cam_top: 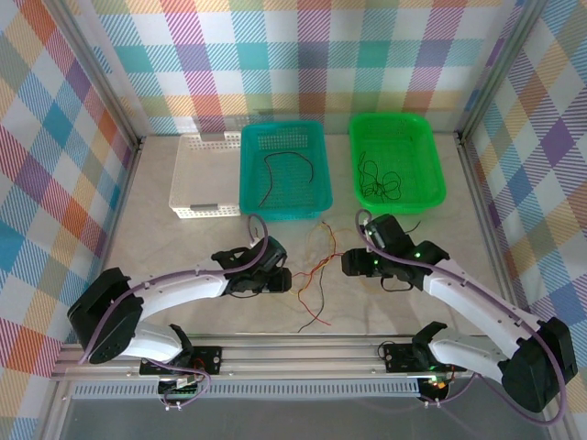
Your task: Untangle the cables
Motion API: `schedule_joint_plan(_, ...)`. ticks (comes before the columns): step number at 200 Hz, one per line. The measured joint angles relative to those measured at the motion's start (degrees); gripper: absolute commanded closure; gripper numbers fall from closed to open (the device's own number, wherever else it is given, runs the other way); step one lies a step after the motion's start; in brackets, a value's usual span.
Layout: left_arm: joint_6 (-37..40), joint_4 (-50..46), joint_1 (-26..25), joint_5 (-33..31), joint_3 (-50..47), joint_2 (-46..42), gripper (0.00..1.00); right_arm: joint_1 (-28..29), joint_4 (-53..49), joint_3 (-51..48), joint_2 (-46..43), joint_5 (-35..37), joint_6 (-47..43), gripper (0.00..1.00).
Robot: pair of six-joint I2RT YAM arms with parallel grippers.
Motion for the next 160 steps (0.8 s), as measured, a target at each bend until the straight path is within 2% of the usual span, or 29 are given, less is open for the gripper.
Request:
schedule_joint_plan(20, 0.72, -0.02, 0.00, -0.17, 0.09, 1.16, 0.66, 0.04, 0.85, -1.14, 0.00, -0.37, 0.26, 0.35)
schedule_joint_plan(53, 1.40, -0.07, -0.20, -0.87, 1.49, 2.73, 0.72, 0.46, 2.45, -2.54, 0.72, -1.46, 0.92, 0.35)
schedule_joint_plan(79, 1.97, -0.02, -0.22, -1.60, 2.69, 3.98, 0.88, 1.16, 3.52, -2.84, 1.40, -2.40, 1.05, 0.35)
schedule_joint_plan(93, 2.58, 0.00, -0.24, -1.68, 3.04, 4.13, 1.00, 1.68, 4.15, -3.02, 1.81, -3.08, 1.05, 0.35)
schedule_joint_plan(127, 2.89, -0.85, -0.26, -2.99, 4.46, 2.51, 1.00, 3.63, 7.26, -3.96, 2.84, -5.90, 1.05, 0.35)
schedule_joint_plan(160, 2.89, -2.45, -0.26, -4.81, 6.29, -5.29, 1.00, 5.38, 12.00, -5.86, 4.98, -8.90, 1.31, 0.36)
